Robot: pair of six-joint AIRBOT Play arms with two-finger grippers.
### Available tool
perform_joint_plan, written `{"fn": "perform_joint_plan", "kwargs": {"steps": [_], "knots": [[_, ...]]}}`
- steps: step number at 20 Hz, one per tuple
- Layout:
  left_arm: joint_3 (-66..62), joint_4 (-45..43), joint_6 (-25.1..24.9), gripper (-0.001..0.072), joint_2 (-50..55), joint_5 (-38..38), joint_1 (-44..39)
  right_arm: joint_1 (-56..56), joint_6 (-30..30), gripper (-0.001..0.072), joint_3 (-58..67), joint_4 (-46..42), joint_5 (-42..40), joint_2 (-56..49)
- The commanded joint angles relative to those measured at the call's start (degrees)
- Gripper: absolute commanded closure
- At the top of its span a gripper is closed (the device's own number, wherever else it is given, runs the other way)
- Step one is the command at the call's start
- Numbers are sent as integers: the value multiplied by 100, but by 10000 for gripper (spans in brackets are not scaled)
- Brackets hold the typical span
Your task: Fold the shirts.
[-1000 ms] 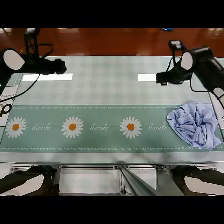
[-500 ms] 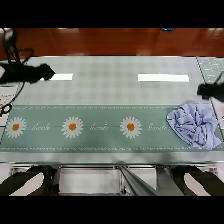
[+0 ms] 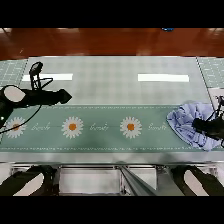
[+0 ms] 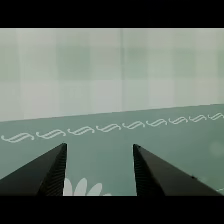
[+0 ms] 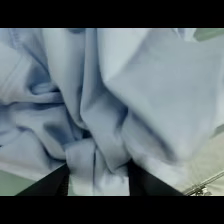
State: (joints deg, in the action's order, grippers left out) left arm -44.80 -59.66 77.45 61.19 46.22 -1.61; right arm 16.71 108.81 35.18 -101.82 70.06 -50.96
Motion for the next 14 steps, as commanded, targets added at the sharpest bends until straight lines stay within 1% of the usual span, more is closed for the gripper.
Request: {"fn": "perform_joint_plan", "kwargs": {"steps": [1, 3, 4, 5, 6, 8, 10, 12, 14], "knots": [[70, 61, -57, 203, 42, -127, -20, 444, -313, 297, -101, 378, -570, -678], [68, 61, -144, 203, 107, -162, -20, 442, -356, 310, -101, 713, -1027, -1115], [55, 59, -238, 203, 136, -201, -11, 442, -470, 364, -96, 953, -1191, -1296], [-9, 55, -415, 203, 138, -223, 46, 442, -686, 578, -57, 1224, -1239, -1421], [-160, 55, -483, 203, 122, -164, 212, 442, -911, 681, 52, 1390, -1209, -1414], [-697, 61, -483, 204, 120, 249, 765, 442, -1204, 682, 520, 1473, -887, -1121], [-1266, 118, -481, 203, 68, 629, 1357, 442, -1351, 682, 1207, 1561, -586, -640], [-1523, 540, -481, 203, -149, 699, 1853, 411, -1617, 682, 2002, 2050, -415, -146], [-1523, 831, -481, 203, -485, 688, 2133, 413, -1770, 682, 2767, 2618, -328, 219]]}}
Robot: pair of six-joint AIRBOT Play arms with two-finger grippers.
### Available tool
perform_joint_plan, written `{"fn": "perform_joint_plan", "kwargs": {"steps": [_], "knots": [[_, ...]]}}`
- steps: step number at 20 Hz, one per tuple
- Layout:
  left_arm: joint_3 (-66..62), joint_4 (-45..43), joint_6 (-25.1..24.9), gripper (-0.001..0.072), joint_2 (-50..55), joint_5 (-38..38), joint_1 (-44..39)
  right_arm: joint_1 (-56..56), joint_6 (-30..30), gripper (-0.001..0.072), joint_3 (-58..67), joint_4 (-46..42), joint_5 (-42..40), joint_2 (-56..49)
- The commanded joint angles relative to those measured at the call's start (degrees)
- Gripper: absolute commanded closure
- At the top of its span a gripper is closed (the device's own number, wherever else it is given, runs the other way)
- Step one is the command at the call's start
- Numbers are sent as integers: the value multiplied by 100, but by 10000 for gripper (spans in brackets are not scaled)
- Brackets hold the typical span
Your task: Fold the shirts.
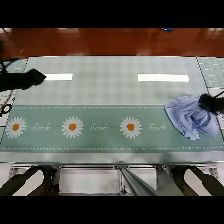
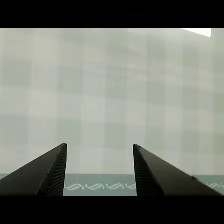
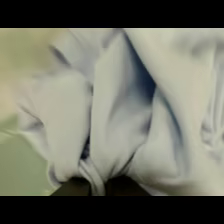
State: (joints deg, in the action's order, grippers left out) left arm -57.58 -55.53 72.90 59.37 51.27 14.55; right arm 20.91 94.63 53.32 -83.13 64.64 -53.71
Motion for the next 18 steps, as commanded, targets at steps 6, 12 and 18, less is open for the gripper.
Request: {"fn": "perform_joint_plan", "kwargs": {"steps": [6, 12, 18], "knots": [[-199, 461, -26, 203, -610, 181, -284, -7, -667, 683, 3357, 2343, 267, 678], [-188, 463, -22, 203, -605, 35, -1056, -234, -807, 683, 5075, 3956, 317, 13], [-190, 455, -24, 203, -605, 44, -1158, -3731, -85, 682, 5230, 1440, 234, -918]]}}
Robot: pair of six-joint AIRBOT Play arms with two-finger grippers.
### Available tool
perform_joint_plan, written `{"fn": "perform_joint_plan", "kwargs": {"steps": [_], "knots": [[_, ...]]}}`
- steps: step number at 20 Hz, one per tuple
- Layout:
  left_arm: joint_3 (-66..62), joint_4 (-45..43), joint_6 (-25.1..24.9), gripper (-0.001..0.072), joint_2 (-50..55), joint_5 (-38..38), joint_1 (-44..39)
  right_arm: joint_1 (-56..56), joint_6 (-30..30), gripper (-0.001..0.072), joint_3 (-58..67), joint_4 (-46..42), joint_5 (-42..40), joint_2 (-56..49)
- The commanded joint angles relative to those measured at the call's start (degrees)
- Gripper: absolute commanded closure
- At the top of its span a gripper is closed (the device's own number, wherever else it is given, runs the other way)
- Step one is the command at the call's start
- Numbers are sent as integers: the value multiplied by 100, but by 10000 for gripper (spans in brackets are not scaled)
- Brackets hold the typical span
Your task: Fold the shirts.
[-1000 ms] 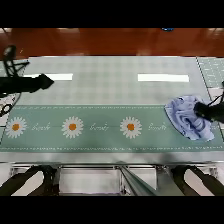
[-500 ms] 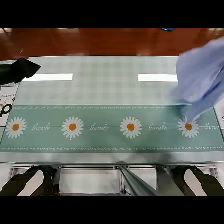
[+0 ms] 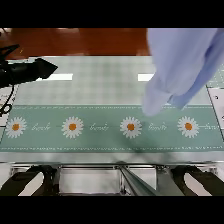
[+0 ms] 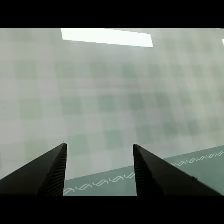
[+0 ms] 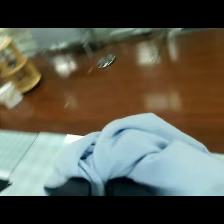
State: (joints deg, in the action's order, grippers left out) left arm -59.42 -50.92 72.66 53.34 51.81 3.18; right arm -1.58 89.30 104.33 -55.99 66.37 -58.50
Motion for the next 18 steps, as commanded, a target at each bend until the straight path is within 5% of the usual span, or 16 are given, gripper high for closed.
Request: {"fn": "perform_joint_plan", "kwargs": {"steps": [1, 7, 11, 15, 16, 17, 18], "knots": [[-7, -7, 0, 203, -4, -9, 81, -2048, 599, 682, 129, -1729, 170, -667], [24, -13, -17, 203, -4, 614, 518, -3731, 962, 682, 111, -2514, 262, -2645], [70, -815, 109, 203, 13, 522, 708, -3753, 957, 682, 114, -1340, -415, -3998], [612, -326, 326, 203, 52, 459, 719, -3753, 883, 681, 114, -295, -859, -4933], [763, -326, 317, 203, 52, 472, 662, -3716, 789, 600, 114, -81, -876, -5042], [911, -328, 297, 203, 52, 562, 629, -3604, 695, 323, 116, 70, -793, -5066], [1014, -339, 295, 203, 52, 688, 643, -3410, 592, 306, 153, 94, -538, -5003]]}}
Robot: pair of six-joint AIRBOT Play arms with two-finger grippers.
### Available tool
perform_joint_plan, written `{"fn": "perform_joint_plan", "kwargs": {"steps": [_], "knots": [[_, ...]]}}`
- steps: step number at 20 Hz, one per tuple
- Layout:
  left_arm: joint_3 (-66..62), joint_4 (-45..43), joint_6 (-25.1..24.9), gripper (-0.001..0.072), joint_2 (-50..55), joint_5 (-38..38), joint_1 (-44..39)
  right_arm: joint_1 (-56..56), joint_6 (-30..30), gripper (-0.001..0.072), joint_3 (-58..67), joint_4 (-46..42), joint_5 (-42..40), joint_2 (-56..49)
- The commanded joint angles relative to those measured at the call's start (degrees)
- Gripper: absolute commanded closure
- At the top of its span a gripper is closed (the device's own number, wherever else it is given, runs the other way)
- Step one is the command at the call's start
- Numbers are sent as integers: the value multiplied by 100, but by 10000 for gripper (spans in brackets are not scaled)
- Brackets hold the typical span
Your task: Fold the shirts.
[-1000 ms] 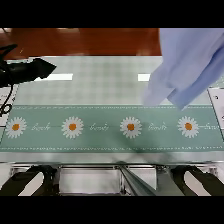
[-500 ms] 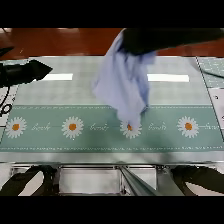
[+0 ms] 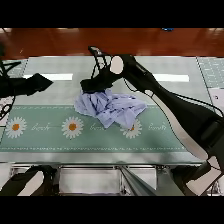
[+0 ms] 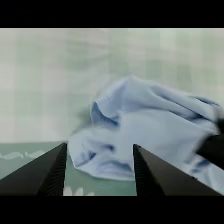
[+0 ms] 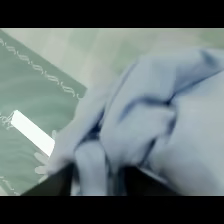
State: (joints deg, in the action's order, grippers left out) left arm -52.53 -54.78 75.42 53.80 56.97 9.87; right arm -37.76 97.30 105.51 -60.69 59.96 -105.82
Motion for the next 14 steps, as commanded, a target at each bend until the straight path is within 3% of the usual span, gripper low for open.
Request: {"fn": "perform_joint_plan", "kwargs": {"steps": [1, 3, 5, 7, 10, 14], "knots": [[378, -35, 2, 203, 7, 339, 37, 505, -334, 307, 48, 544, 472, -105], [389, -223, 0, 203, 7, 743, 271, 1244, -363, 307, 48, -17, 1300, 446], [557, -184, -59, 203, 94, 1211, 472, 1978, -227, 307, -138, -1211, 2135, 1180], [940, 282, -212, 203, 302, 1528, 468, 2551, -109, 307, -1097, -1976, 2312, 2070], [1456, 1543, -927, 203, 562, 1403, 352, 3300, 61, 307, -3674, -1764, 1241, 3790], [1567, 1746, -1054, 203, 1217, 588, -831, 4011, 101, 308, -6778, -503, -144, 5713]]}}
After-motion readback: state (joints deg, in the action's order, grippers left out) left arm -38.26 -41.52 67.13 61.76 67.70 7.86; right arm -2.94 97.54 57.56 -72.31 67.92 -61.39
